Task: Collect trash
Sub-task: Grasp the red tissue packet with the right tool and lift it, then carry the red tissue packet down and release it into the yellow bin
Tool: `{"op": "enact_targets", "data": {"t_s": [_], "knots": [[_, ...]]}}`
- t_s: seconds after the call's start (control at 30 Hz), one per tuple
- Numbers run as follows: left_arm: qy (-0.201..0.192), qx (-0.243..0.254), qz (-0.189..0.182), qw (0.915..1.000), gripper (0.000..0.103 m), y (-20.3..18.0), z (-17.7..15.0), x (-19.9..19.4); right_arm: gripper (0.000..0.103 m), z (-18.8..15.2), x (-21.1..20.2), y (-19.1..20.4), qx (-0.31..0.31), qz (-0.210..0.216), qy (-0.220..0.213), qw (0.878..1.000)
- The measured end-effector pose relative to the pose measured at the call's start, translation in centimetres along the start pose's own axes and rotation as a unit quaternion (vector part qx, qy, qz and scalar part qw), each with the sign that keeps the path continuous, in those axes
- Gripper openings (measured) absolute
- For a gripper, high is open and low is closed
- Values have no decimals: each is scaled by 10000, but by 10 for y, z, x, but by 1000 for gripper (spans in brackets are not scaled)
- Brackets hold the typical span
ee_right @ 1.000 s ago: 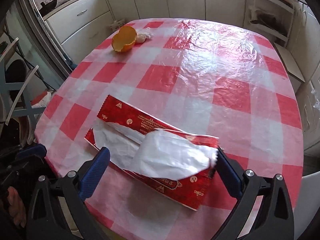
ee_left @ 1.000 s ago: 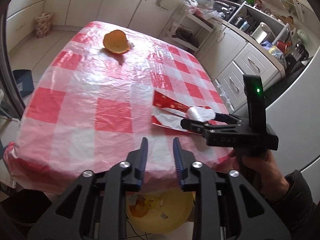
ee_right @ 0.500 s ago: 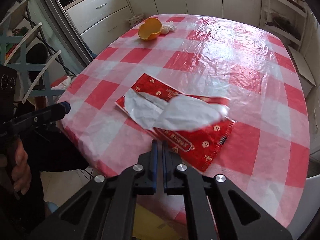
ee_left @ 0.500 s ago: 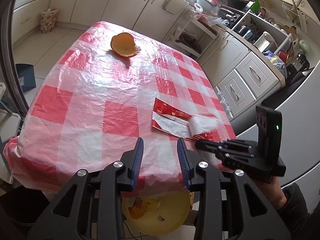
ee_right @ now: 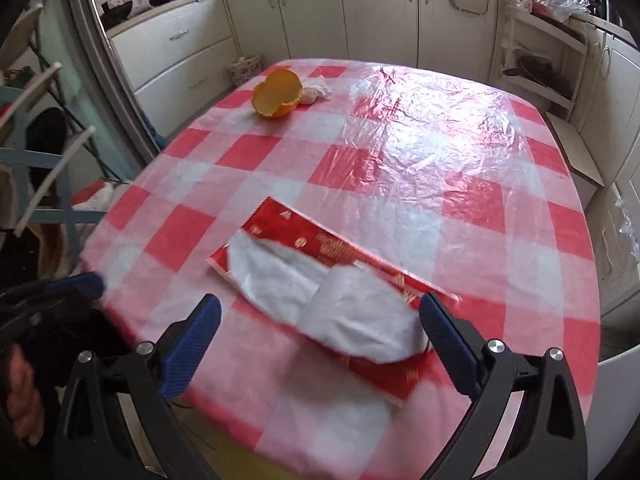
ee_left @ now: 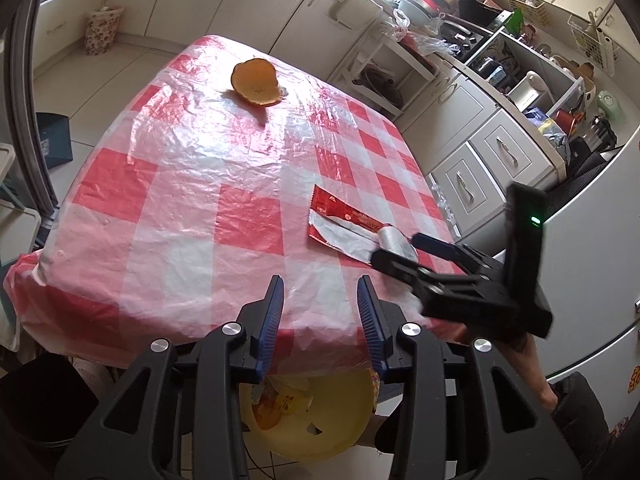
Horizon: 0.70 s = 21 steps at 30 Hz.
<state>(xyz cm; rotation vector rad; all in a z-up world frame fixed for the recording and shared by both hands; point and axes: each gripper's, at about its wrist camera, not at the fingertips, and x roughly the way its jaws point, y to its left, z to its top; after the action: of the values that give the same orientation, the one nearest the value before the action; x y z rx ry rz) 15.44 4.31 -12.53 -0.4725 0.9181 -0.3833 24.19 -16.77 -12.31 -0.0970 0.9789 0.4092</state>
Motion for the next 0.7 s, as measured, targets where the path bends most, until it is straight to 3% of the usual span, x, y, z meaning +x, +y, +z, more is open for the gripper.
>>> {"op": "enact_targets", "data": {"t_s": [0.07, 0.1, 0.13, 0.17, 0.2, 0.47, 0.6, 0.7], "knots": [[-13, -33, 23, 10000, 36, 3, 0, -2, 91, -1, 10, -1, 32, -52, 23, 10000], [-42, -53, 33, 10000, 36, 6, 2, -4, 78, -1, 8, -1, -1, 14, -59, 10000], [-68, -87, 31, 9999, 36, 8, 3, -5, 51, -1, 5, 0, 6, 6, -56, 10000], [-80, -116, 25, 9999, 37, 9, 4, -6, 32, -1, 2, -1, 27, 143, -17, 9999], [-88, -170, 4, 9998, 37, 12, 6, -5, 6, -3, 0, -3, 72, 248, 71, 9996], [-107, -222, -79, 9997, 38, 10, 9, -6, 5, -48, -47, 10, 157, 925, 292, 9952], [-143, -310, -80, 9994, 39, 14, 8, -9, 5, -86, -62, 43, -237, 1185, 760, 9898], [-156, -364, -100, 9992, 40, 16, 7, -10, 5, -123, -47, 65, -637, 971, 1415, 9831]]}}
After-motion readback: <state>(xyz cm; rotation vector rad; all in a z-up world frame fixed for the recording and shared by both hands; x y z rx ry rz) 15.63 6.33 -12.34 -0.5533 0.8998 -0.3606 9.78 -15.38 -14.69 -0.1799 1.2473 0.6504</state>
